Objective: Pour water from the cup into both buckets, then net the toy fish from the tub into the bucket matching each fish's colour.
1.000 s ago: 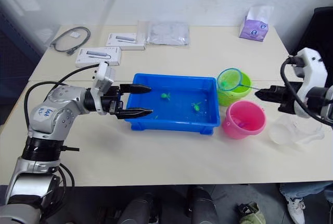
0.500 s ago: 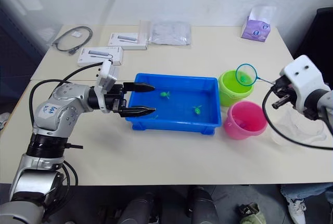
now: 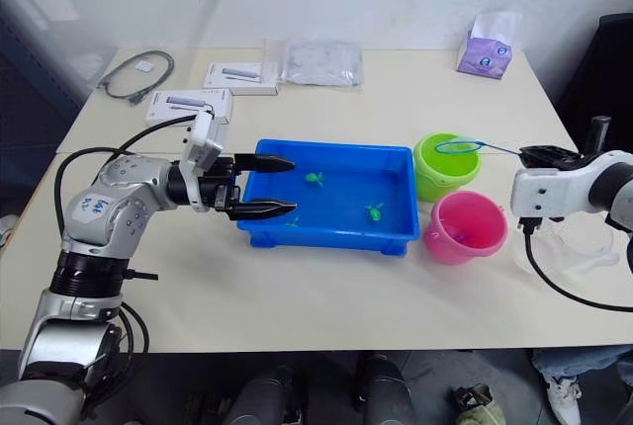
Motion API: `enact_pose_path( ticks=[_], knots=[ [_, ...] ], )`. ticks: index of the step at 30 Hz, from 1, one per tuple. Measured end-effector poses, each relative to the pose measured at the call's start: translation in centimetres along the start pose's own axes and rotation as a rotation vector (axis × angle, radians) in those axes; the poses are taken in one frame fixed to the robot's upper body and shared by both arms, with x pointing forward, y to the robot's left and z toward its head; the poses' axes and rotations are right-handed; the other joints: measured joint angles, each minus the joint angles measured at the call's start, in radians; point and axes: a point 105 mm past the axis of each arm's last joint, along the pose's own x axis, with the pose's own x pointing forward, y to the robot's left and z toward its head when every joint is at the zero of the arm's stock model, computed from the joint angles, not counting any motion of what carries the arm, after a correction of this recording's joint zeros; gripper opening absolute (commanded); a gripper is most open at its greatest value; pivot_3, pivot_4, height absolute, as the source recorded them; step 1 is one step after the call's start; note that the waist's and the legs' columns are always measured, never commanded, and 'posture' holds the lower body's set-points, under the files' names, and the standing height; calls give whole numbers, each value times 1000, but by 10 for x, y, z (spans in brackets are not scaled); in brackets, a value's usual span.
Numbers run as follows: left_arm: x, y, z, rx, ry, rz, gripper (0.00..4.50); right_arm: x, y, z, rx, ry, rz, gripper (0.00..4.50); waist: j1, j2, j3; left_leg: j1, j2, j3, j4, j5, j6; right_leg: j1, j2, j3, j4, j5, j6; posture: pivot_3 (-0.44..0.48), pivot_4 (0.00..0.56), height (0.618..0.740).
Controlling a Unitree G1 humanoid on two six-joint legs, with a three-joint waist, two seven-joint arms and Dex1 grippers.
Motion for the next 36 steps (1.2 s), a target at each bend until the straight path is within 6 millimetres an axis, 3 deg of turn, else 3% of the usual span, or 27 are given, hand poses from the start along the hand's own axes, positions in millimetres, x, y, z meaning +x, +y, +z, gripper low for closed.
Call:
enact_pose_path(
  ticks=[3,5,11,16,21,24,31,36],
  knots=[
    [-1,0,0,0,10,-3,4427,6,-15,-5,234,-2,-71,0,0,0,0,0,-1,0,1,0,0,0,1,-1,1,0,0,0,150,740],
    [-6,0,-2,4,40,-3,4427,6,-25,2,351,-49,-56,0,-2,1,0,1,0,0,1,0,0,0,2,-1,1,0,0,0,150,740],
    [-13,-7,-23,-34,103,-7,4427,18,-59,67,300,-327,15,0,-11,1,0,1,1,0,2,0,0,0,2,1,1,0,-1,0,150,740],
    [-14,-13,-27,-22,110,6,4427,43,-25,98,239,-416,226,0,2,1,0,-1,-1,-1,3,0,1,0,-1,-1,2,0,0,0,150,740],
    [-16,-21,-34,-32,122,34,4427,61,3,94,226,-374,353,0,0,1,0,-1,-2,-1,3,0,1,0,-2,-2,2,0,0,0,150,740],
    [-18,-23,-33,-27,128,53,4427,62,9,85,223,-336,384,0,-1,1,0,-1,-1,-1,3,0,1,0,-2,-2,3,0,0,0,150,740],
    [-20,-26,-33,-44,119,67,4427,55,23,85,270,-328,482,0,0,1,0,0,-1,-1,4,0,1,0,-2,-2,4,0,0,0,150,740],
    [-19,-25,-31,-43,115,61,4427,43,32,83,598,-257,590,0,2,1,0,0,-1,-1,5,0,1,0,-2,-2,6,0,0,0,150,740]
  ],
)
